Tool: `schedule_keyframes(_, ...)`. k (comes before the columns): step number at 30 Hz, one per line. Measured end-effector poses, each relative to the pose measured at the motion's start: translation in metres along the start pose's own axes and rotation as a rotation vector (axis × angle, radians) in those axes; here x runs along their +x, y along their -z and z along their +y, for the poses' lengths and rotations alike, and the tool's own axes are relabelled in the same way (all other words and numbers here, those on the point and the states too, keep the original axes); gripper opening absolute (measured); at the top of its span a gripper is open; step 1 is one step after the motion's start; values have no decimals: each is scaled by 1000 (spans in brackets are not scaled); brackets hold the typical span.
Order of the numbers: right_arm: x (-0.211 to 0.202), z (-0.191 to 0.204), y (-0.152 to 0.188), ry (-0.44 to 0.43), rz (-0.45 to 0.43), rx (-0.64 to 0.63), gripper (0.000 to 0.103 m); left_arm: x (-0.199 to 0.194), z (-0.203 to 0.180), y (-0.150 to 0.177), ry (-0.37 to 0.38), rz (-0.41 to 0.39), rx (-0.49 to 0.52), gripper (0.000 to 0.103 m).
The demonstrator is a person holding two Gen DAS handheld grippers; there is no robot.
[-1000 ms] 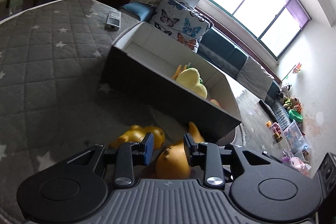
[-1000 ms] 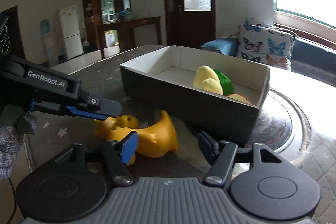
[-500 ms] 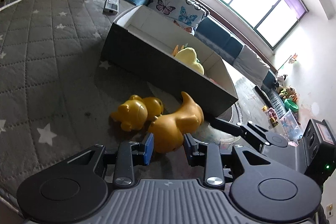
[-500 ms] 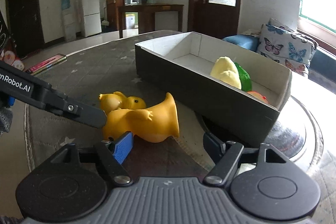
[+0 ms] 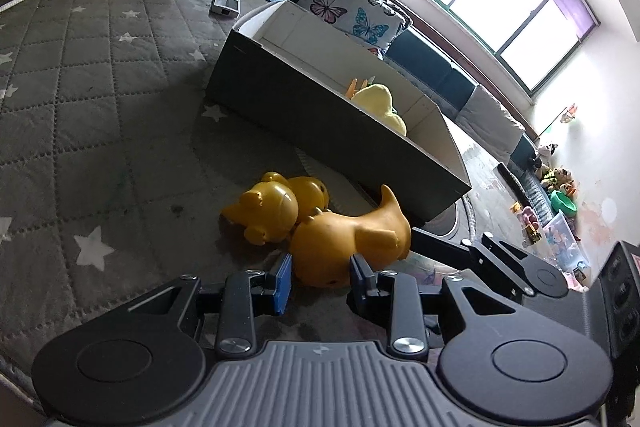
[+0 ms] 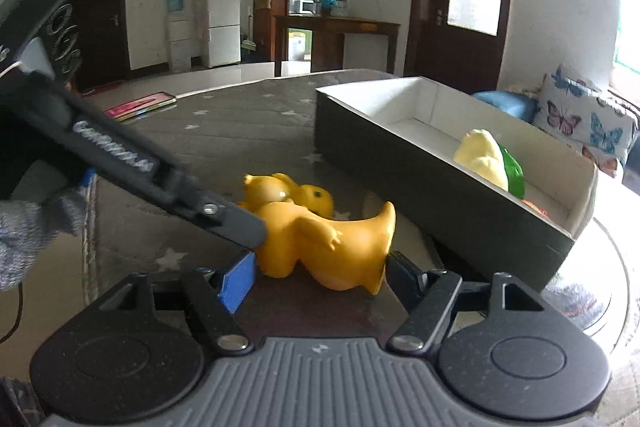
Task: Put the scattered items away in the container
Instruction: 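Move the right gripper to the large yellow rubber duck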
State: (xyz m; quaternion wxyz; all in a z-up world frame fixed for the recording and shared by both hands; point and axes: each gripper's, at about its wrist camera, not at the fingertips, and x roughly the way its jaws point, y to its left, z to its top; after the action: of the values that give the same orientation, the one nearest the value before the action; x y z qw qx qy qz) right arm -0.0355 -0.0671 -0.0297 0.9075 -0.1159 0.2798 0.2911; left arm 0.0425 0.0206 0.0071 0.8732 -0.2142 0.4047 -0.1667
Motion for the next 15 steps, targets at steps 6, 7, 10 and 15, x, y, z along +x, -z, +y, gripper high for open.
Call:
schedule_keyframes(6, -12, 9, 4, -35, -11, 11, 74, -3, 5, -2, -9, -13, -12, 33)
schedule_keyframes(7, -15, 13, 5, -45, -10, 4, 74, -4, 6, -3, -12, -17, -13, 33)
schedule_keyframes(10, -21, 24, 9, -55, 2, -36, 73, -6, 9, -5, -9, -22, -22, 33)
schedule_keyframes(15, -30, 30, 2, 7, 1, -93, 69, -5, 10, -5, -5, -19, -31, 33)
